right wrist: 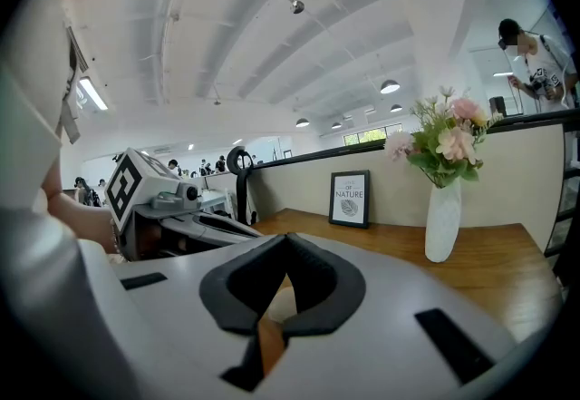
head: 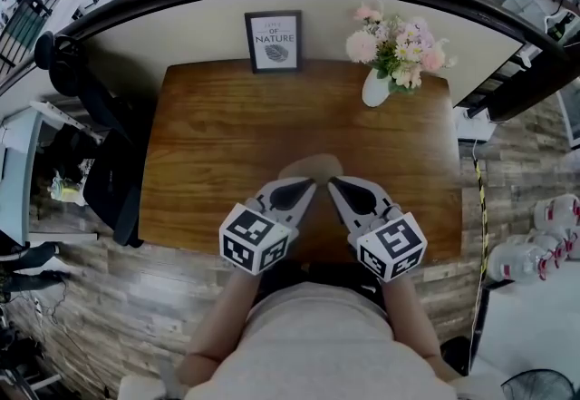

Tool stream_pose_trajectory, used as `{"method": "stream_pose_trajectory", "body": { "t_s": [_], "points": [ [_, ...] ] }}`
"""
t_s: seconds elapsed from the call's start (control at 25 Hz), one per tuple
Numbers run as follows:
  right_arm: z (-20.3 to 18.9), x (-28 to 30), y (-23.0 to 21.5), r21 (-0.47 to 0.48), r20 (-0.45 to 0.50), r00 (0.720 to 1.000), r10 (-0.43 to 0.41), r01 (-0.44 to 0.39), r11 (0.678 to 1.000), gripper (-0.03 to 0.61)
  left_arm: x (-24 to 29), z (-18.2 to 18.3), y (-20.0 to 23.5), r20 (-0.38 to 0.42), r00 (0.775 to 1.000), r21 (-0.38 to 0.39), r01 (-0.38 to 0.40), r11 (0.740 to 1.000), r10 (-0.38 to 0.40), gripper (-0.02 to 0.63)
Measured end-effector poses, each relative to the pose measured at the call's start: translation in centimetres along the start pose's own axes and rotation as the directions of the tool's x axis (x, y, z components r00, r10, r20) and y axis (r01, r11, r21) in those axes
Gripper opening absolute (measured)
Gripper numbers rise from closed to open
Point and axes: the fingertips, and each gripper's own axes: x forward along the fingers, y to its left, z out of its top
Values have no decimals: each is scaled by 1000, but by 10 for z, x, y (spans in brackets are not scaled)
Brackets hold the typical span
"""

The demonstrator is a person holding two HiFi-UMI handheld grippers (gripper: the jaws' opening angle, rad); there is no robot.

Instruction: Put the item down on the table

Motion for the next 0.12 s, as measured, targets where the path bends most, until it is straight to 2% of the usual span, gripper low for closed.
{"method": "stream_pose_trajectory", "body": {
  "t_s": [0.12],
  "points": [
    [0, -2, -1, -2, 0, 1000, -5, 5, 1000, 9, 1, 0, -2, 2, 1000, 2, 3, 1000, -3, 14]
  ]
}}
